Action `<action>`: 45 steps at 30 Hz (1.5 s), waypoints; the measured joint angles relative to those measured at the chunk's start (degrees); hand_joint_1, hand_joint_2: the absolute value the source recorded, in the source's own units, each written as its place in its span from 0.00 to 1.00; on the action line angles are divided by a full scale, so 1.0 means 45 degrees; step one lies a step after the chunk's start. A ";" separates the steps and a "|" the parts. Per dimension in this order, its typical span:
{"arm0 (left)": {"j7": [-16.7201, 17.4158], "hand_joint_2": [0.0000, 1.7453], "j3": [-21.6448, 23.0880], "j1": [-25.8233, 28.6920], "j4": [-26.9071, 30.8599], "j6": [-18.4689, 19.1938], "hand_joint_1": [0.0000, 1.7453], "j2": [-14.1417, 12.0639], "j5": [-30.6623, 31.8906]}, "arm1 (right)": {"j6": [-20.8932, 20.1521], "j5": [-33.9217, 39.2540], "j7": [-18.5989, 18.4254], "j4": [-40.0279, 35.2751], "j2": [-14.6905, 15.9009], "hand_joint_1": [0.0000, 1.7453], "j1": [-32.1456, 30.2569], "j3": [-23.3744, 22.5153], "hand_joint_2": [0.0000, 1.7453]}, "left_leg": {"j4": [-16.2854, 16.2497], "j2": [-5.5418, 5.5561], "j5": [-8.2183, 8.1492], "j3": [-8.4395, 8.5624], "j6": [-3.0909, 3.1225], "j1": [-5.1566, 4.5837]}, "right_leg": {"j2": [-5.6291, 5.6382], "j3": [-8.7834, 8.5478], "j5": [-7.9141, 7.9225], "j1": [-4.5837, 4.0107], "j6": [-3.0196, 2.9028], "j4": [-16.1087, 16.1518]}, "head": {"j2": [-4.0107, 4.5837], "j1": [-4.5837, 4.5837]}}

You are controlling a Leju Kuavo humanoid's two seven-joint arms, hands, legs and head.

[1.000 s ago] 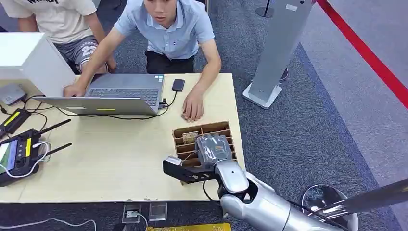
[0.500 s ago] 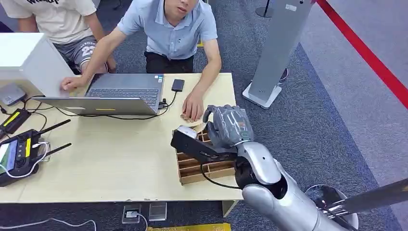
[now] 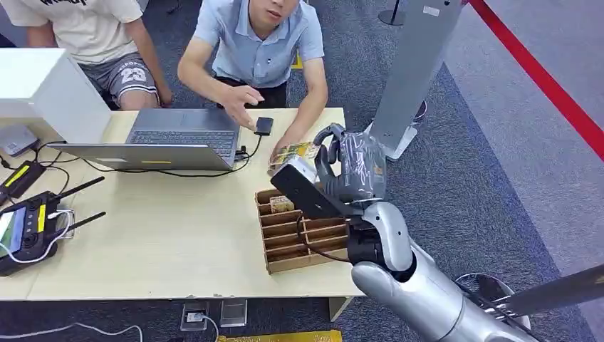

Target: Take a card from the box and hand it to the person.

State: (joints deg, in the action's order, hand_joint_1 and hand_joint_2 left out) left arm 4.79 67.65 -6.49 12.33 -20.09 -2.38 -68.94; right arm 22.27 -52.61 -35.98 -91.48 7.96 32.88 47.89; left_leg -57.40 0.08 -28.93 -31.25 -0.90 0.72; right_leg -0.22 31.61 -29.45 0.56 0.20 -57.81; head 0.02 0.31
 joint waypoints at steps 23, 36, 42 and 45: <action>0.0073 0.00 0.0000 -0.0189 0.0000 0.0049 0.00 0.0117 0.0189 | 0.2974 -0.1754 -0.0092 0.3887 -0.0384 1.00 0.0167 -0.0034 1.00 | 0.0000 0.0000 0.0001 0.0001 0.0000 0.0000 | -0.0002 -0.0002 0.0000 0.0000 0.0000 -0.0001 | 0.0000 0.0000; 0.0005 0.00 0.0000 -0.0176 0.0000 -0.0325 0.00 0.0112 0.0155 | 0.3251 -0.0990 0.0103 0.4353 -0.0457 0.00 0.0265 -0.0010 1.00 | 0.0000 0.0001 0.0000 0.0002 0.0000 0.0000 | -0.0001 -0.0001 0.0000 0.0000 0.0000 -0.0001 | 0.0000 0.0000; -0.0102 0.00 0.0000 -0.0119 -0.0004 -0.0335 0.00 0.0112 -0.0034 | 0.3547 0.3255 0.2262 0.3916 -0.0461 0.00 0.0161 0.0019 1.00 | 0.0000 0.0000 0.0001 0.0004 0.0000 0.0000 | -0.0001 0.0000 0.0000 0.0000 0.0000 -0.0001 | 0.0000 0.0000; -0.0117 0.00 0.0000 -0.0069 -0.0005 -0.0330 0.00 0.0112 -0.0122 | 0.3552 0.5428 0.3402 0.3449 -0.0457 0.00 -0.0046 0.0019 1.00 | 0.0000 -0.0001 0.0000 0.0004 0.0000 0.0000 | 0.0000 0.0004 0.0000 0.0000 0.0000 0.0000 | 0.0000 0.0010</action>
State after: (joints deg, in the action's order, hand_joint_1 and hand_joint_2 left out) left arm 4.26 67.65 -6.80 12.31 -21.57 -1.88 -69.48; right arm 38.25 -28.18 -20.67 -75.96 5.90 32.67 47.98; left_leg -57.40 0.07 -28.93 -31.23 -0.90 0.72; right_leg -0.22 31.63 -29.45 0.56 0.19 -57.81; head 0.02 0.35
